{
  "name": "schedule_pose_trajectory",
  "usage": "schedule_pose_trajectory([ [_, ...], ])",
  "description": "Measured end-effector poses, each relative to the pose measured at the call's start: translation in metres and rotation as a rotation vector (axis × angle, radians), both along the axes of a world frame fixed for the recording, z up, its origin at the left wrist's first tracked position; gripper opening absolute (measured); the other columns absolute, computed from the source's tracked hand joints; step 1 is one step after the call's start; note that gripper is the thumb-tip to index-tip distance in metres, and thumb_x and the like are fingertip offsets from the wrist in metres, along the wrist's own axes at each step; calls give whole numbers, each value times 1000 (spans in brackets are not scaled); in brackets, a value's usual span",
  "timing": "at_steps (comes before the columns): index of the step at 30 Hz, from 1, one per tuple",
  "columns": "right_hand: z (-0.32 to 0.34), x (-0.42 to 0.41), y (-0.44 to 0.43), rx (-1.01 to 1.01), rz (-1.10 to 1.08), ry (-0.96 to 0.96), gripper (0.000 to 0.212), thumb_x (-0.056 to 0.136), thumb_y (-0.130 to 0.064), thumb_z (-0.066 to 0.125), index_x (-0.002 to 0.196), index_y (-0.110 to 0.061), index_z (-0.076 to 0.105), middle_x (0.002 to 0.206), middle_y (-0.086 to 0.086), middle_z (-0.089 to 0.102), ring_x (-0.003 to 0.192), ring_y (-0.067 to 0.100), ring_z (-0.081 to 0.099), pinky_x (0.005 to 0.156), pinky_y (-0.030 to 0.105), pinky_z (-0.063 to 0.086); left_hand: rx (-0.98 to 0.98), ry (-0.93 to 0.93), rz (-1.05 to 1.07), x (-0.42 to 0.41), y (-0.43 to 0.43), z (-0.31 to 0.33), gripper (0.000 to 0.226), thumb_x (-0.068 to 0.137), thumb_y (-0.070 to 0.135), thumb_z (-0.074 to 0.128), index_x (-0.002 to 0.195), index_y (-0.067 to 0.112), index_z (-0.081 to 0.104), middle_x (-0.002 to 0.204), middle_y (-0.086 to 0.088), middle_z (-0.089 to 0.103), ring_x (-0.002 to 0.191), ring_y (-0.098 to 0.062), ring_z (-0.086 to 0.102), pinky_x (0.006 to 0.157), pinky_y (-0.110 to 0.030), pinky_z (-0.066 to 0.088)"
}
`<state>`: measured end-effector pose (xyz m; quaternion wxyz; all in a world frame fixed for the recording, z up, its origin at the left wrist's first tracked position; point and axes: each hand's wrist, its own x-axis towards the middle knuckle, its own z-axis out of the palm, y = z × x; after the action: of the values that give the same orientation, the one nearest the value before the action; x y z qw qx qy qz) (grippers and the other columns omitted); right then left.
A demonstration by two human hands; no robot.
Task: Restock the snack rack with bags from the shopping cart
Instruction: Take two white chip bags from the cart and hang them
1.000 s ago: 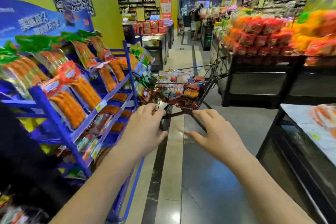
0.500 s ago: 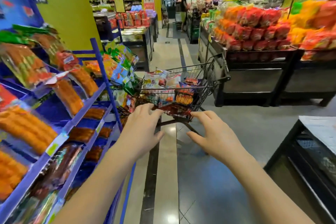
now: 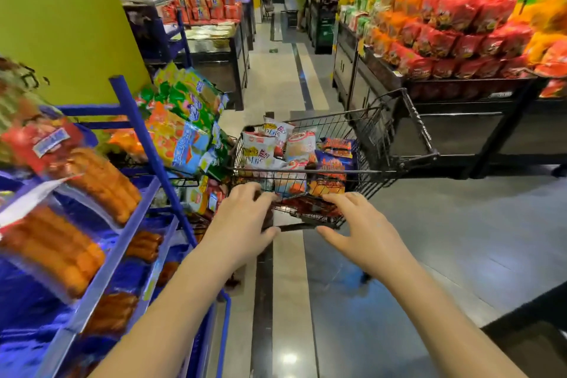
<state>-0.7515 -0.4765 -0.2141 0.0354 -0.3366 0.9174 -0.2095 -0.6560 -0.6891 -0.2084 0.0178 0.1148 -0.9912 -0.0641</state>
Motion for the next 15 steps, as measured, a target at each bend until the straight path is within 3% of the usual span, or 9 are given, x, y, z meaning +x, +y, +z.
schedule_pose_trajectory([
  [15, -62, -257, -122, 45, 118, -68, 65, 95, -53, 62, 151, -28, 41, 146, -2, 45, 128, 19, 52, 102, 39, 49, -25, -177, 104, -229, -108, -43, 68, 98, 50, 61, 156, 25, 35, 157, -6, 32, 148, -30, 28, 116, -43, 38],
])
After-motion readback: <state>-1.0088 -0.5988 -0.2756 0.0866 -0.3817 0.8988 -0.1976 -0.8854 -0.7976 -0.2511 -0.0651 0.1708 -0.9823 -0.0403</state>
